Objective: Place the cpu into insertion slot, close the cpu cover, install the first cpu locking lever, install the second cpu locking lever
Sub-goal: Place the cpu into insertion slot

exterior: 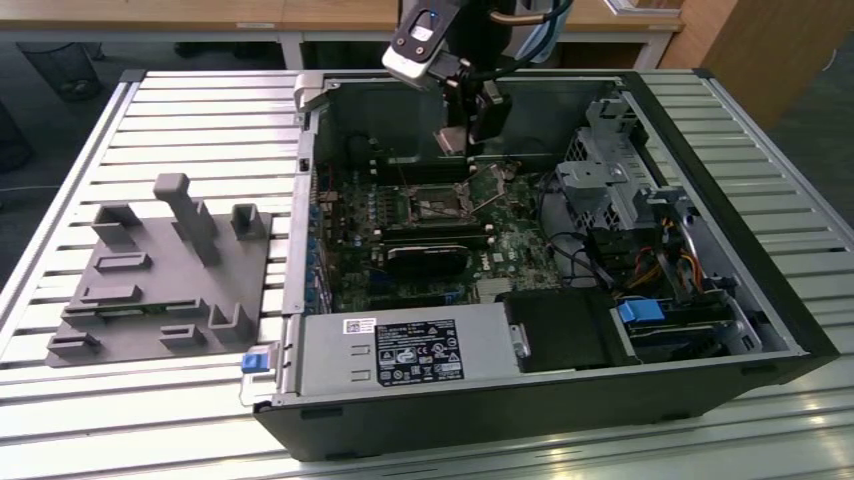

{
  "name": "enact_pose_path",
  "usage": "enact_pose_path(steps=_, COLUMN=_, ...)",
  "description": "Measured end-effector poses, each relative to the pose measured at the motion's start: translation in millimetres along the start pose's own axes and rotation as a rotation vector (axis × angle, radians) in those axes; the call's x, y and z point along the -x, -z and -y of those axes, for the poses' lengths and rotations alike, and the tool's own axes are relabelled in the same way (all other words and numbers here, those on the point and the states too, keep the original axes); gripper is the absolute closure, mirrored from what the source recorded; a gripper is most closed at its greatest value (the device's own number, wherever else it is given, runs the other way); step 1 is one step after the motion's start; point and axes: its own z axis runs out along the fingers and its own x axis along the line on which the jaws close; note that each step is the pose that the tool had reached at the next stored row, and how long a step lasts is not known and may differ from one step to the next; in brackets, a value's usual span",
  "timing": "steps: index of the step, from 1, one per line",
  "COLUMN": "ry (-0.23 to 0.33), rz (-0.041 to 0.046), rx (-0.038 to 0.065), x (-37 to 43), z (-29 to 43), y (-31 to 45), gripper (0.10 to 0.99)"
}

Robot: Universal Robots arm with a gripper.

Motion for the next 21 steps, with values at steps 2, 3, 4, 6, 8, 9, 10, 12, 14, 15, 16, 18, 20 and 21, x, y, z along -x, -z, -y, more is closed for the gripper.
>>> enact_pose_path(steps=2, ry=0.0, rz=0.0, rx=0.0, x=0.0, z=0.0, y=-0.6, gripper=0.549)
enact_pose_path(steps=3, ry=0.0, rz=-0.0001, rx=0.0, x=0.0, z=0.1, y=-0.8, gripper=0.549)
enact_pose_path(steps=4, ry=0.0, rz=-0.0001, rx=0.0, x=0.0, z=0.1, y=-1.0, gripper=0.549)
enact_pose_path(steps=6, ry=0.0, rz=-0.0001, rx=0.0, x=0.0, z=0.1, y=-1.4, gripper=0.549)
enact_pose_path(steps=8, ry=0.0, rz=-0.0001, rx=0.0, x=0.0, z=0.2, y=-1.9, gripper=0.549)
enact_pose_path(steps=9, ry=0.0, rz=-0.0001, rx=0.0, x=0.0, z=0.2, y=-2.2, gripper=0.549)
enact_pose_path(steps=10, ry=0.0, rz=0.0, rx=0.0, x=0.0, z=0.2, y=-2.4, gripper=0.549)
enact_pose_path(steps=12, ry=0.0, rz=-0.0001, rx=0.0, x=0.1, z=0.3, y=-3.3, gripper=0.549)
enact_pose_path(steps=14, ry=0.0, rz=0.0002, rx=0.0, x=-0.1, z=0.4, y=-4.9, gripper=0.549)
enact_pose_path(steps=15, ry=-0.001, rz=0.0003, rx=-0.001, x=-0.5, z=0.4, y=-5.9, gripper=0.549)
enact_pose_path(steps=16, ry=-0.008, rz=0.0012, rx=-0.002, x=-1.4, z=0.4, y=-7.8, gripper=0.549)
enact_pose_path(steps=18, ry=-0.027, rz=0.0032, rx=-0.001, x=-1.9, z=0.4, y=-10.4, gripper=0.549)
enact_pose_path(steps=20, ry=-0.048, rz=0.0054, rx=-0.002, x=-2.5, z=0.5, y=-13.7, gripper=0.549)
enact_pose_path(steps=21, ry=-0.052, rz=0.0057, rx=-0.003, x=-2.6, z=0.6, y=-15.2, gripper=0.549)
